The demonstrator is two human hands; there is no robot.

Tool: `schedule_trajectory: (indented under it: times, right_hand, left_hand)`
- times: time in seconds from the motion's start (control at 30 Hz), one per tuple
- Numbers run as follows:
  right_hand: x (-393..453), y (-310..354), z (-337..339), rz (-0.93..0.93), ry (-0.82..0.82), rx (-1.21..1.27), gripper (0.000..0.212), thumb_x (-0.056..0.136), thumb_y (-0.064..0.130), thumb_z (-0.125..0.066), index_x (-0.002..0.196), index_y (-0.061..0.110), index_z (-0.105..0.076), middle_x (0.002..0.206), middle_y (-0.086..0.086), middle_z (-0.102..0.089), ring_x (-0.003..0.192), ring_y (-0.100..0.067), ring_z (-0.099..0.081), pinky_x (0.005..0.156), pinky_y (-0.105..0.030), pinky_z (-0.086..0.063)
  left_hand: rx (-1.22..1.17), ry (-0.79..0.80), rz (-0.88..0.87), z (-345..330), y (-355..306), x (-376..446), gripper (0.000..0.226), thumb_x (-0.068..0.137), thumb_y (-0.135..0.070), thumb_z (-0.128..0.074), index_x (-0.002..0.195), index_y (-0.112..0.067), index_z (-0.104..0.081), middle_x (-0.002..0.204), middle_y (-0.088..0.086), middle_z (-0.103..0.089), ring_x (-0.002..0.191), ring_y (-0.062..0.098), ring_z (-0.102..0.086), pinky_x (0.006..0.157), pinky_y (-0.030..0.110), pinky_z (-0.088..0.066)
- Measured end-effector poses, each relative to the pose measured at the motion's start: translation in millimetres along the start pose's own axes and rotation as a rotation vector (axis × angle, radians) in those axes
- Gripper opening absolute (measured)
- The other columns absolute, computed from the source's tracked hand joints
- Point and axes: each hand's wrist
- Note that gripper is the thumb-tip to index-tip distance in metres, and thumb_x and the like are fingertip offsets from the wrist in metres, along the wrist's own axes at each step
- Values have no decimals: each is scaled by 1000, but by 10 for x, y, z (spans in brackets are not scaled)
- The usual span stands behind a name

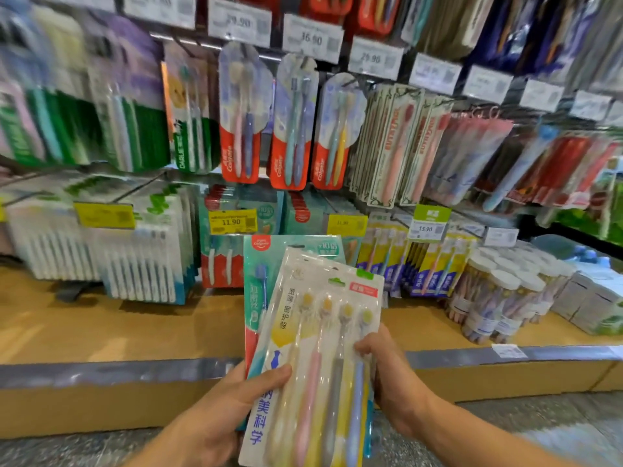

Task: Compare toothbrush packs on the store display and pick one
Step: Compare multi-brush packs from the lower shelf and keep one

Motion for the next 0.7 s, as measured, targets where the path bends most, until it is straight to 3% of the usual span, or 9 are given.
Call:
schedule_trajectory:
  times: [0.1,0.2,0.3,0.5,0.6,0.7]
  right_hand:
    - [-13,8,-82,20,5,-34,63,65,19,-61,127,30,-59,125,-7,-71,119,-30,-66,107,-57,-51]
    - [-25,-28,-156,28,17,-80,60,72,15,-62,130,30,-55,124,-3,-70,119,-26,-64,107,-51,-51]
    - [-12,-177,-299,-13,55,-118,51,80,11,-63,128,26,-55,122,-5,-71,117,-25,-65,105,-48,-51]
    - [147,-324,-950,-67,151,-112,31,92,11,-65,121,22,-64,113,-11,-75,105,-31,-71,90,-47,-57]
    - [171,-294,-1374,-30,261,-84,34,94,9,-64,126,21,-64,113,-10,-78,104,-32,-75,93,-50,-59]
    - [112,-276,-1821,-35,379,-61,35,95,9,-65,128,20,-64,112,-9,-79,100,-31,-77,87,-48,-62]
  left_hand:
    - [13,35,20,75,-30,28,55,74,-18,-79,127,-20,-64,114,22,-76,101,41,-75,98,55,-54]
    - [3,43,74,229,11,19,59,79,-15,-81,135,-21,-61,122,24,-73,114,46,-70,108,59,-48]
    - [-89,-10,146,428,120,-106,51,83,-1,-77,132,-10,-67,127,31,-69,119,51,-65,108,62,-45]
    - [-176,-234,30,812,112,-502,52,75,-7,-80,126,-6,-69,115,28,-74,93,40,-76,76,53,-64]
    - [-199,-298,-9,1088,79,-768,30,85,-9,-75,115,-5,-72,99,24,-78,74,35,-78,57,44,-63]
    - [-235,-369,-37,1360,34,-1043,24,86,-10,-73,110,-6,-75,97,24,-78,71,35,-78,59,45,-64]
Point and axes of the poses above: each hand's wrist, its own x-axis towards the middle knuckle, its own z-axis out of the back of the hand, y = z × x
